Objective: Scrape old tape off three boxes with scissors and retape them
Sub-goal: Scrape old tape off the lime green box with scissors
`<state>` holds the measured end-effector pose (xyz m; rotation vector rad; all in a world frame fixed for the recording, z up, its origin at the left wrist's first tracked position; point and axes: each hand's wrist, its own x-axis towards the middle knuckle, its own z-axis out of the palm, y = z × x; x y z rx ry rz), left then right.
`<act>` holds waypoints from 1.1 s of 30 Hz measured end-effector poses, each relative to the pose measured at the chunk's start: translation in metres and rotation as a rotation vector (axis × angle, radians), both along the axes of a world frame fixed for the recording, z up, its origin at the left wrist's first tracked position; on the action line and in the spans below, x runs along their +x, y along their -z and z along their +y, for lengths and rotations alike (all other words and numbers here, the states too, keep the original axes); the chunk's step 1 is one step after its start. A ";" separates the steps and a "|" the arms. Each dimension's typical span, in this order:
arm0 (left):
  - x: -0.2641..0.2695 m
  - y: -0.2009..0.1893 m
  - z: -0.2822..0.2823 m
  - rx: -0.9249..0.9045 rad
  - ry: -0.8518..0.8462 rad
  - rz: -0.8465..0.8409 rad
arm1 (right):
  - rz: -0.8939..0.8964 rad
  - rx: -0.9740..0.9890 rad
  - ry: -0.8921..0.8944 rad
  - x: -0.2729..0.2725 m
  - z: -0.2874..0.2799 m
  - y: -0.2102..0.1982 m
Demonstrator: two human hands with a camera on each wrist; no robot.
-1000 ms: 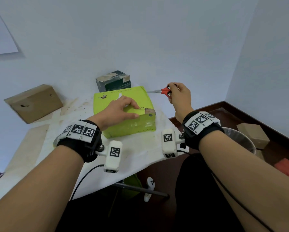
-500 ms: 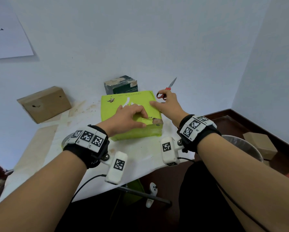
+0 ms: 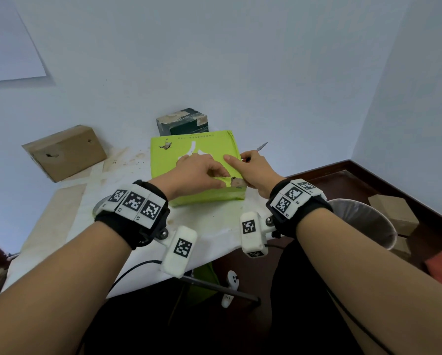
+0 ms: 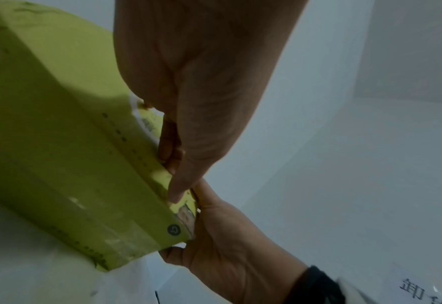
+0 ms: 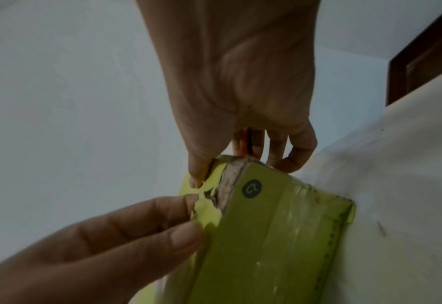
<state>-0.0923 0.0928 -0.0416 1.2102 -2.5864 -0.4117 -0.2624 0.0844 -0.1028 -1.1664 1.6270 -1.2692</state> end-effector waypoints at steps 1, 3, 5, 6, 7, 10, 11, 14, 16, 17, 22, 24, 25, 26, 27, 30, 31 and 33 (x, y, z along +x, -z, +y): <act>-0.003 0.000 0.002 -0.009 -0.012 -0.011 | 0.022 0.006 0.003 0.000 -0.001 0.001; -0.007 0.000 0.005 -0.003 0.000 0.013 | 0.068 0.013 0.022 0.000 -0.004 0.004; -0.010 0.001 0.008 0.009 0.012 0.057 | 0.088 0.013 0.036 0.000 -0.005 0.006; -0.011 0.001 0.009 -0.005 0.008 0.058 | 0.084 0.013 0.033 0.000 -0.006 0.006; -0.011 0.000 0.010 -0.021 -0.004 0.047 | 0.075 0.019 0.026 0.000 -0.006 0.006; -0.013 -0.003 0.010 -0.018 -0.017 0.005 | 0.060 0.029 0.014 0.001 -0.006 0.005; -0.014 -0.003 0.010 -0.015 -0.019 -0.020 | 0.065 0.029 0.014 0.000 -0.007 0.006; -0.018 -0.001 0.011 -0.035 -0.032 -0.076 | 0.081 0.030 0.006 -0.001 -0.009 0.009; -0.021 -0.002 0.012 -0.052 -0.039 -0.108 | 0.085 0.045 -0.001 -0.003 -0.011 0.010; -0.022 -0.003 0.013 -0.057 -0.044 -0.130 | 0.087 0.052 -0.006 -0.003 -0.012 0.010; -0.025 -0.006 0.015 -0.072 -0.057 -0.206 | 0.078 0.060 -0.011 -0.003 -0.013 0.009; -0.026 -0.007 0.016 -0.048 -0.064 -0.195 | 0.068 0.068 -0.013 -0.002 -0.013 0.009; -0.026 -0.007 0.016 -0.026 -0.068 -0.174 | 0.069 0.074 -0.012 -0.001 -0.013 0.008; -0.025 -0.006 0.015 0.001 -0.070 -0.145 | 0.070 0.075 -0.011 -0.001 -0.013 0.008; -0.025 -0.006 0.015 0.031 -0.071 -0.109 | 0.068 0.071 -0.009 -0.001 -0.013 0.009; -0.022 -0.003 0.013 0.119 -0.086 0.029 | 0.069 0.063 -0.007 -0.002 -0.017 0.011; -0.021 -0.002 0.013 0.147 -0.093 0.084 | 0.075 0.070 -0.005 -0.002 -0.018 0.011; -0.020 0.000 0.014 0.191 -0.110 0.176 | 0.085 0.081 -0.002 -0.001 -0.018 0.008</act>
